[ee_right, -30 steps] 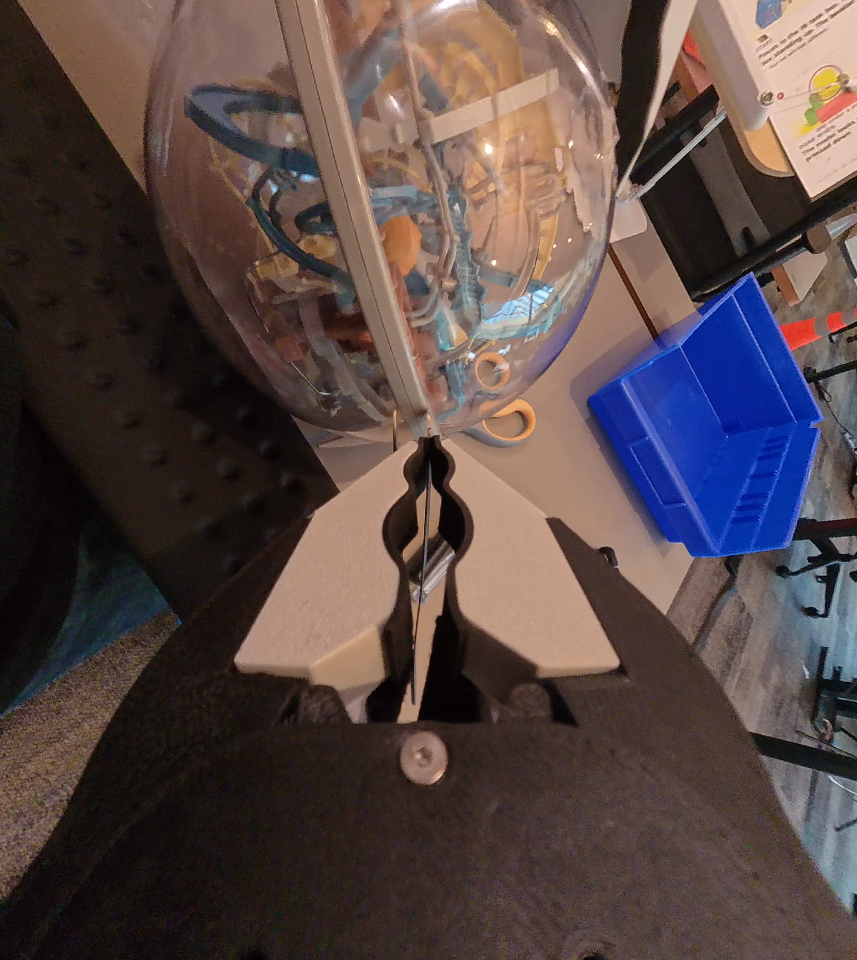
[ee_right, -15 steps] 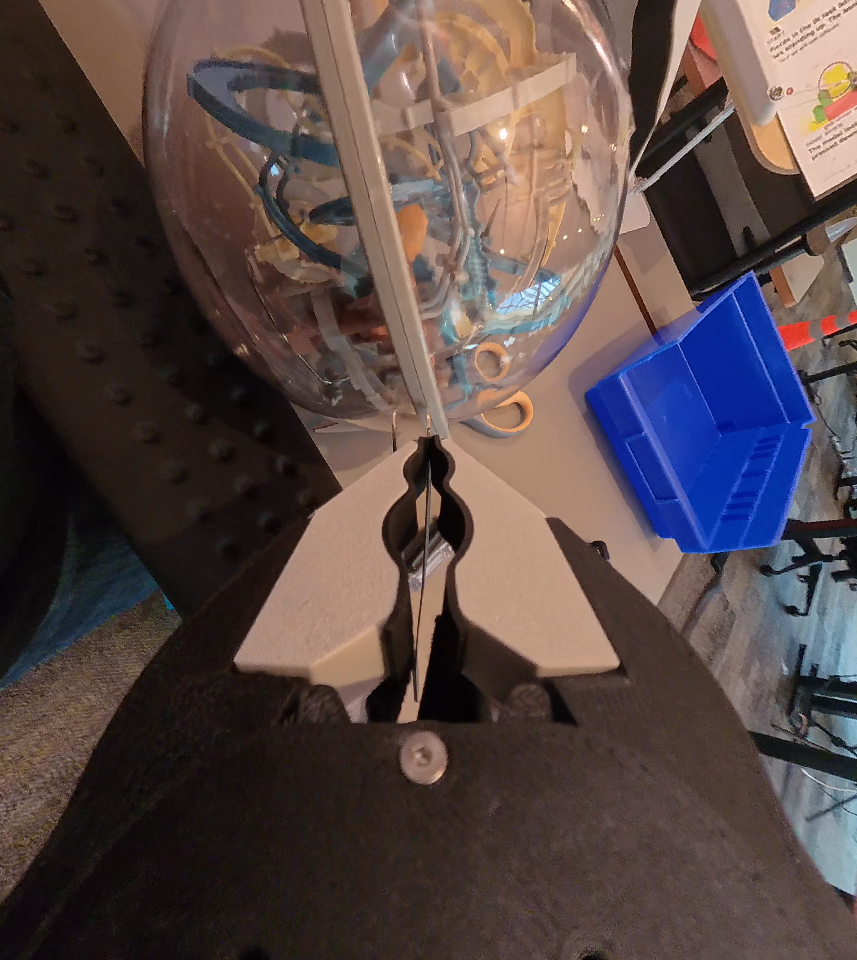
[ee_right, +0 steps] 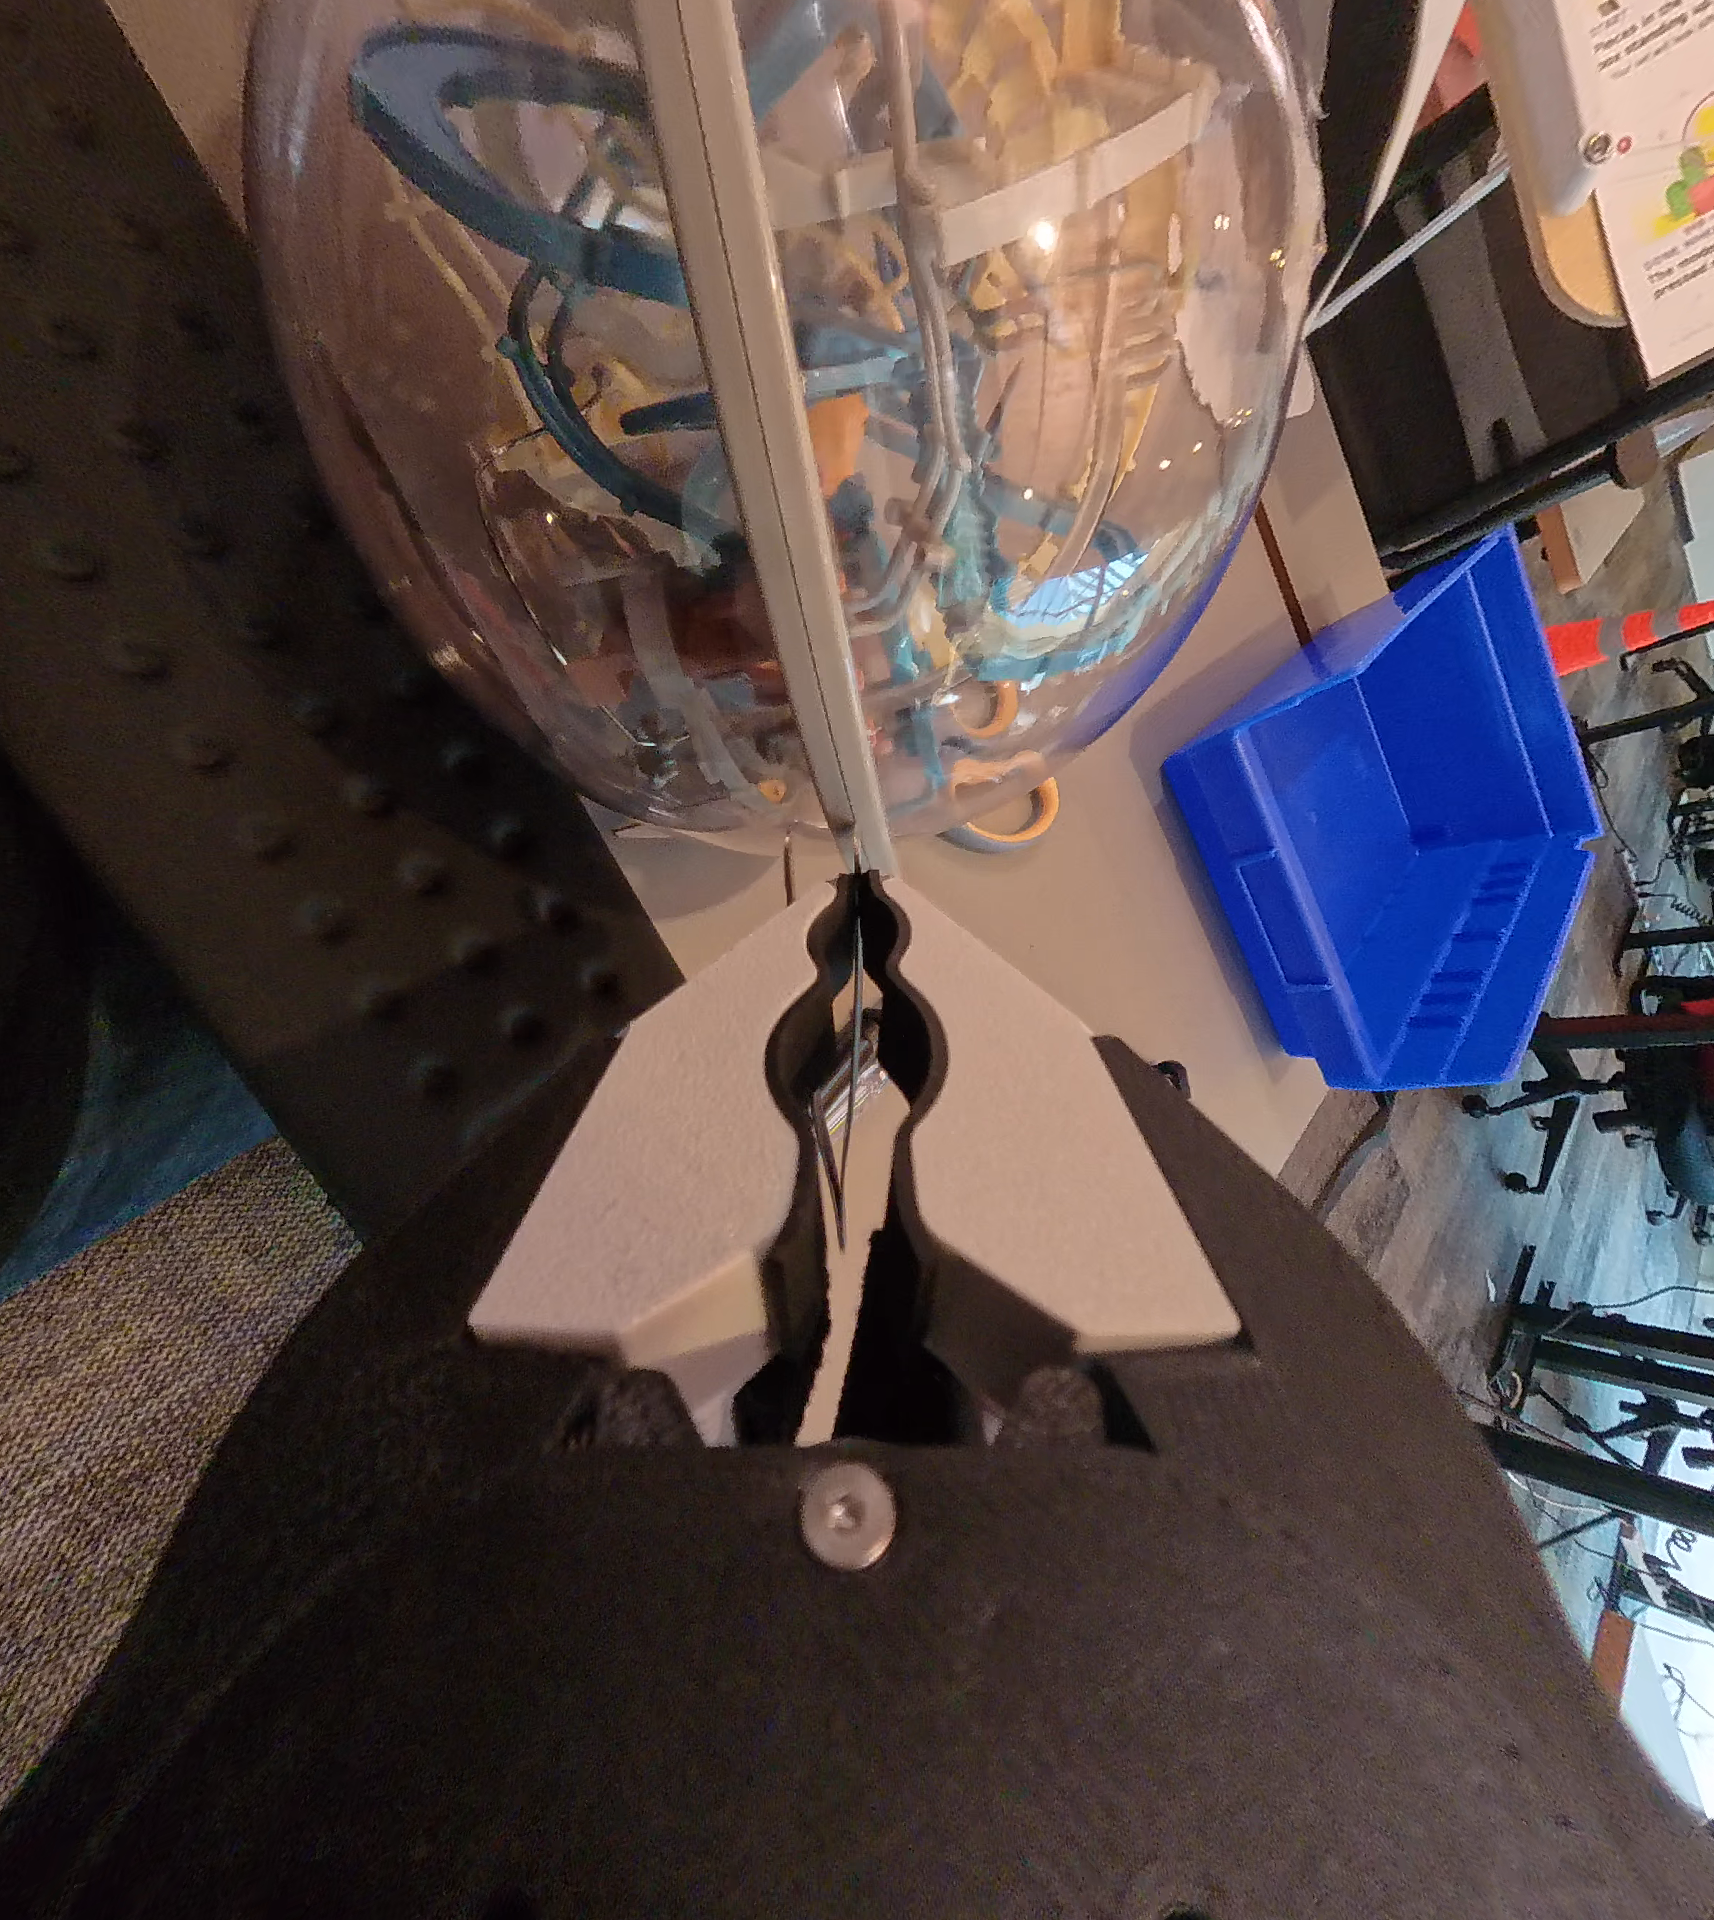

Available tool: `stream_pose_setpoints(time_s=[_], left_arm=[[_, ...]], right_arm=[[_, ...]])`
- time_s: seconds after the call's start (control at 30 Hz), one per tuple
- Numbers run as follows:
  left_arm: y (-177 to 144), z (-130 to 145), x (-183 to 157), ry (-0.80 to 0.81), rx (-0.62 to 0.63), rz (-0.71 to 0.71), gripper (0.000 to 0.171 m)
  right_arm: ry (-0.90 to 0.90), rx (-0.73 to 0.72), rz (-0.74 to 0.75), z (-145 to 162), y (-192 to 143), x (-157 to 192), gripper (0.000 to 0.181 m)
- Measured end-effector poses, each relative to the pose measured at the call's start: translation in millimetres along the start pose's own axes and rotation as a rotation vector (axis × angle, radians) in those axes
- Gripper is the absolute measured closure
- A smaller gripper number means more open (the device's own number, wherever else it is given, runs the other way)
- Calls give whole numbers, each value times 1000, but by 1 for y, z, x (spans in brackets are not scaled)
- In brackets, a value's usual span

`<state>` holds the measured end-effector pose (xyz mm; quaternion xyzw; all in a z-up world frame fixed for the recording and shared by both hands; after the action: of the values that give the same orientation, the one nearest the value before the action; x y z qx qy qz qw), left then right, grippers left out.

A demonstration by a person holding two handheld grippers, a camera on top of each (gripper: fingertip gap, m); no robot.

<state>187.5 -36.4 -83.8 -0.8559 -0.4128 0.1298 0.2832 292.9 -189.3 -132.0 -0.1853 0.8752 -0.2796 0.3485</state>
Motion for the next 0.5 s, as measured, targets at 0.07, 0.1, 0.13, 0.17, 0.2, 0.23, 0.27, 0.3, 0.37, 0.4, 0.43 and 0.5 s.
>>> stream_pose_setpoints(time_s=[0.07, 0.1, 0.13, 0.17, 0.2, 0.23, 0.27, 0.3, 0.37, 0.4, 0.43, 0.5], left_arm=[[1, -1, -2, 6, 3, -6, 39], [1, 0, -2, 4, 4, -9, 38], [0, 0, -3, 5, 6, -12, 38], [0, 0, -4, 6, 6, -17, 38], [0, 0, -4, 5, 6, -22, 38], [0, 0, -5, 7, 6, -25, 38], [0, 0, -5, 5, 7, -30, 38], [0, 0, -5, -1, 6, -35, 38], [0, 0, -6, -2, 6, -39, 38], [0, 0, -7, 1, 5, -42, 38], [0, 0, -7, 2, 6, -46, 38], [0, 0, -8, 1, 7, -53, 38]], right_arm=[[-7, 15, -3, 0, 1, 1, 181], [-6, 18, 1, -1, 0, 1, 181], [-2, 19, 1, -1, 0, 2, 181], [0, 21, 2, -1, -1, 2, 181], [-4, 27, 7, -1, -1, 2, 181], [-7, 34, 11, -2, -1, 3, 181], [-8, 43, 15, -2, -2, 3, 181], [-7, 52, 21, -3, -2, 3, 181], [-7, 62, 28, -4, -3, 3, 181], [-10, 68, 30, -5, -3, 3, 181], [-18, 76, 35, -5, -3, 4, 181], [-17, 88, 38, -6, -4, 4, 181]])
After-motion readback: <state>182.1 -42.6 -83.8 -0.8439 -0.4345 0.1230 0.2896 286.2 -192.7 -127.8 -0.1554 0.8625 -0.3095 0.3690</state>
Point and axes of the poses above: each gripper's, where its closed fingertips meet, y out along the fingers, z out of its underside, x = y × z across the jaws, the point moved 7 cm from there along -y, back along the fingers, and after that the axes turned 7 degrees about y, right-handed, at the moved point
